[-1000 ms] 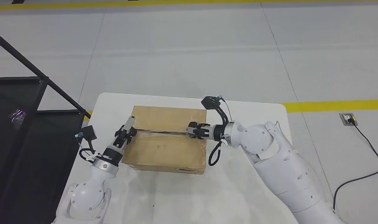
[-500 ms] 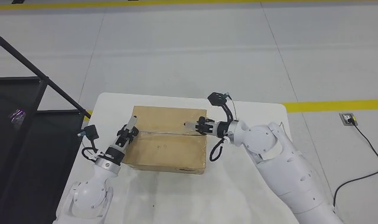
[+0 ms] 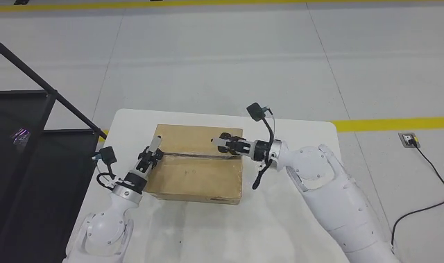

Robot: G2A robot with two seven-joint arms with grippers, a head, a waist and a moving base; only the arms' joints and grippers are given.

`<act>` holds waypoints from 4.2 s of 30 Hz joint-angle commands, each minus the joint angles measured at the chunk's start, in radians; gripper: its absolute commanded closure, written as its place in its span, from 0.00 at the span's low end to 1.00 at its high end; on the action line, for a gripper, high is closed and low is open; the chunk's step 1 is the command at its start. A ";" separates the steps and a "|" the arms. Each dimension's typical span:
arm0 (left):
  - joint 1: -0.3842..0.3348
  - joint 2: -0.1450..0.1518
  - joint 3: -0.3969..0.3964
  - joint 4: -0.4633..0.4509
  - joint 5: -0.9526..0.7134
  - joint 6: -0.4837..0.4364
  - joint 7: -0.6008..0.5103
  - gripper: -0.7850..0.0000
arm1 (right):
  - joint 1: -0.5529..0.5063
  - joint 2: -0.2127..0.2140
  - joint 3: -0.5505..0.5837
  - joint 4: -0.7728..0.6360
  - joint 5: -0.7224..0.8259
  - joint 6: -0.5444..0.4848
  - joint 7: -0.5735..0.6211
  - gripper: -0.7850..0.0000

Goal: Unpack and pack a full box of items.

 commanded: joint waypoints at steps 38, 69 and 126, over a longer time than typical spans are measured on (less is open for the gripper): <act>-0.005 0.009 -0.130 0.150 -0.041 0.018 0.076 0.00 | 0.270 -0.133 -0.253 0.372 -0.003 0.234 0.048 1.00; 0.060 -0.004 -0.038 0.092 -0.123 -0.020 0.010 0.00 | 0.319 -0.246 -0.354 0.474 0.029 0.245 -0.010 1.00; 0.087 0.018 -0.229 0.201 -0.272 -0.040 -0.027 0.00 | 0.506 -0.553 -0.438 1.007 0.145 0.041 0.033 1.00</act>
